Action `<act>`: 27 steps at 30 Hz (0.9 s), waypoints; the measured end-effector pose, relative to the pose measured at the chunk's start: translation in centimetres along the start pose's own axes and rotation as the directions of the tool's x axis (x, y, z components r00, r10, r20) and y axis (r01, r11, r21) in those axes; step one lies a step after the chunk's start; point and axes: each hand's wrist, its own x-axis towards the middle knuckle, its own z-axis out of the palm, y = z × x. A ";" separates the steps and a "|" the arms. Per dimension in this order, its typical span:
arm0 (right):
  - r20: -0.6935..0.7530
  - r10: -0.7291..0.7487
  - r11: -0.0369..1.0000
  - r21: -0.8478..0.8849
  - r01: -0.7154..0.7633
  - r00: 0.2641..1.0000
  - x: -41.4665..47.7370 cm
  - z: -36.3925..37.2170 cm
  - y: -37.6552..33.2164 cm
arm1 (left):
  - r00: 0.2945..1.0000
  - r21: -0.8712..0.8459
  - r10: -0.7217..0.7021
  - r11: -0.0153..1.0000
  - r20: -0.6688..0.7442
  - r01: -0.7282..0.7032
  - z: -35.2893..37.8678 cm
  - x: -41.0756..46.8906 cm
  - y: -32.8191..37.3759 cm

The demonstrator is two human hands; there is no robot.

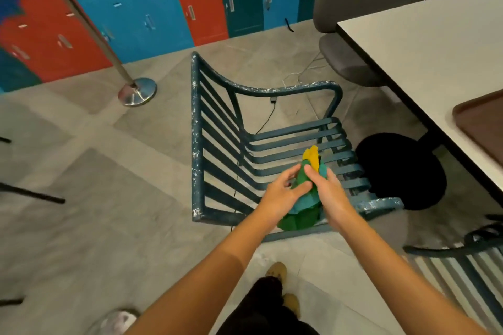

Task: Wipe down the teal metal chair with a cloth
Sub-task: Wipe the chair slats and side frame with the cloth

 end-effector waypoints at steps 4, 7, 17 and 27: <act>0.076 0.015 1.000 0.011 -0.016 0.997 -1.5 2.7 1.4 | 0.999 -0.063 -0.037 0.997 -0.027 0.035 -2.3 -2.9 -1.8; 0.083 -0.018 0.999 -0.031 0.021 0.996 -2.5 4.9 2.5 | 0.999 -0.045 -0.040 0.998 -0.033 0.039 -4.1 -4.3 -3.1; -0.189 -0.015 0.994 -0.108 -0.005 0.982 -2.8 7.7 5.7 | 0.989 0.253 -0.013 0.967 0.148 -0.025 -11.0 -6.6 -8.0; -0.087 0.008 0.987 -0.158 -0.022 0.996 -4.6 13.1 6.4 | 0.998 0.242 0.040 0.970 -0.046 -0.028 -19.9 -6.0 -11.9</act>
